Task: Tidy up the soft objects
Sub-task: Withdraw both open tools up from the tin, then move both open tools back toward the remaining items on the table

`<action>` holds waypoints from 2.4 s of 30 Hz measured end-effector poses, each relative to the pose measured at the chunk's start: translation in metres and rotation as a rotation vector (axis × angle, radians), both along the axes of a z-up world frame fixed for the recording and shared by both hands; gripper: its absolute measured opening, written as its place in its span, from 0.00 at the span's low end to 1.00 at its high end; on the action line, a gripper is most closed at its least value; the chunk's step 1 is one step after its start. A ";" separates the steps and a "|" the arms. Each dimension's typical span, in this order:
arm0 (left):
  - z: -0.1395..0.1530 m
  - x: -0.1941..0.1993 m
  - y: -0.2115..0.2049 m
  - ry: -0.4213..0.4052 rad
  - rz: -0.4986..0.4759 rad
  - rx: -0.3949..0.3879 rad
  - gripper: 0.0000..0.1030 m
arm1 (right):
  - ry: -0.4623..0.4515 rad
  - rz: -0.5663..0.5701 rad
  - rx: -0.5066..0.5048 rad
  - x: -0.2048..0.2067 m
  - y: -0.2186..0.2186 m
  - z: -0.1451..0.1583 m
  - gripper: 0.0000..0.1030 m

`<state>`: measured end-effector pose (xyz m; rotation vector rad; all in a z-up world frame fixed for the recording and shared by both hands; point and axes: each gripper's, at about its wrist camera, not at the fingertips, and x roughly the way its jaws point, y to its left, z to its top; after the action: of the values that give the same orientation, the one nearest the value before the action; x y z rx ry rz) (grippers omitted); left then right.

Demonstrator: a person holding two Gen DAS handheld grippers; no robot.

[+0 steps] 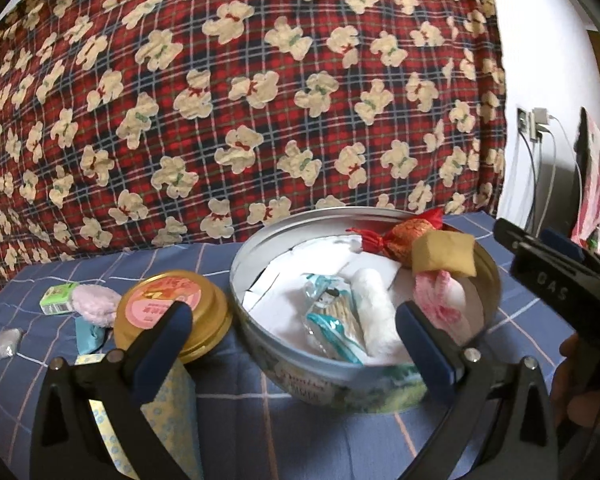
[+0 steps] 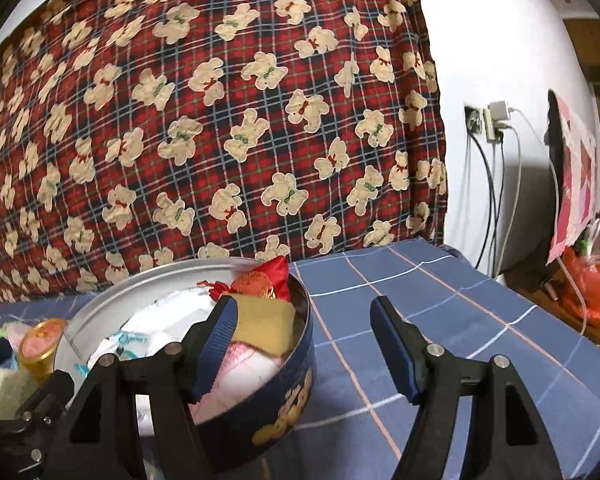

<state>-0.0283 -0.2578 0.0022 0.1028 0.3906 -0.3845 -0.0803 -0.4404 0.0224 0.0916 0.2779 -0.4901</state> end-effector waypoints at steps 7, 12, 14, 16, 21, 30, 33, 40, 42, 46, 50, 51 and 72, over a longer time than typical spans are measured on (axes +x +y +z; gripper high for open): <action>0.003 -0.016 0.018 -0.023 -0.010 -0.013 1.00 | 0.014 -0.072 -0.061 -0.014 0.018 0.000 0.69; 0.004 -0.025 0.031 -0.038 -0.008 -0.028 1.00 | 0.022 -0.094 -0.062 -0.019 0.024 -0.001 0.69; 0.004 -0.028 0.035 -0.044 -0.005 -0.025 1.00 | 0.027 -0.099 -0.057 -0.022 0.028 -0.001 0.69; 0.004 -0.032 0.039 -0.052 -0.008 -0.022 1.00 | 0.030 -0.105 -0.052 -0.024 0.033 -0.001 0.69; 0.006 -0.043 0.055 -0.086 -0.007 -0.019 1.00 | 0.025 -0.118 -0.039 -0.032 0.047 -0.002 0.69; 0.009 -0.053 0.094 -0.136 0.011 -0.019 1.00 | 0.017 -0.066 -0.034 -0.034 0.092 -0.004 0.69; 0.010 -0.053 0.111 -0.144 0.028 -0.024 1.00 | 0.023 -0.037 -0.033 -0.029 0.109 -0.006 0.69; 0.013 -0.041 0.155 -0.125 0.077 -0.062 1.00 | 0.049 0.005 0.013 -0.016 0.138 -0.011 0.69; 0.014 -0.037 0.166 -0.124 0.097 -0.068 1.00 | 0.054 0.012 0.032 -0.013 0.142 -0.013 0.69; 0.016 -0.025 0.189 -0.113 0.137 -0.077 1.00 | 0.080 0.024 0.043 -0.001 0.160 -0.016 0.69; 0.017 -0.014 0.211 -0.111 0.177 -0.085 1.00 | 0.085 0.048 0.023 0.008 0.180 -0.011 0.69; 0.017 -0.012 0.215 -0.111 0.183 -0.084 1.00 | 0.084 0.056 0.018 0.010 0.186 -0.010 0.69; 0.005 0.051 0.308 -0.045 0.355 -0.014 1.00 | 0.129 0.209 -0.019 0.076 0.302 -0.008 0.69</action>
<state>0.0227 0.0502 0.0074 0.0269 0.3538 -0.0344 -0.0040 -0.1387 0.0139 0.0118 0.4045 -0.2914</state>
